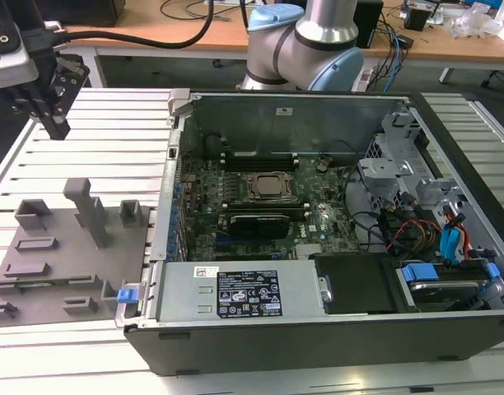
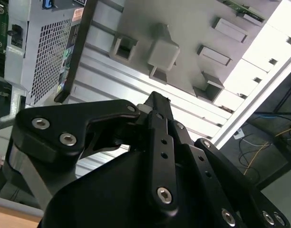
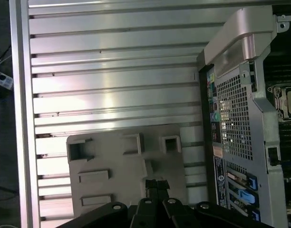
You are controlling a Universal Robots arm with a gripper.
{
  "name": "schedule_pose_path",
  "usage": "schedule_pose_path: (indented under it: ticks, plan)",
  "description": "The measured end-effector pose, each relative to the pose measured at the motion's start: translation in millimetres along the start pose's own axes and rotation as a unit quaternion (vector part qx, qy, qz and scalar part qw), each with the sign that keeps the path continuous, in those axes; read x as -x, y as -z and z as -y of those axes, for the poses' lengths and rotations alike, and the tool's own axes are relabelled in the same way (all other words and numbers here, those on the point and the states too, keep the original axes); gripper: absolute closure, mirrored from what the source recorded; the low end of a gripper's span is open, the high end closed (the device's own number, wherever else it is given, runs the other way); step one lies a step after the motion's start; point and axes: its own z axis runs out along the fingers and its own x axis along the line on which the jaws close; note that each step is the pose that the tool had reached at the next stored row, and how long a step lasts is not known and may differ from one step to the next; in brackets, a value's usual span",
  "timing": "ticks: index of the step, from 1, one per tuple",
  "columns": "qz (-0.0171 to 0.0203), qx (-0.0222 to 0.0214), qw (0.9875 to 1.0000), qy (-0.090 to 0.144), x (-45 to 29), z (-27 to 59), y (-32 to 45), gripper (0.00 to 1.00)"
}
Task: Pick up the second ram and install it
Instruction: 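Reach for the second ram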
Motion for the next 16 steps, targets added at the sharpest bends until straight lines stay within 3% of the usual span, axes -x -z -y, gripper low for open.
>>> schedule_pose_path:
  ticks: [3, 11, 16]
  plan:
    - [0.0, 0.0, 1.0, 0.0, -5.6, 0.4, -0.3, 0.89]
    - [0.0, 0.0, 1.0, 0.0, -35.0, 2.7, -1.1, 0.89]
    - [0.0, 0.0, 1.0, 0.0, -43.2, 3.4, -1.5, 0.89]
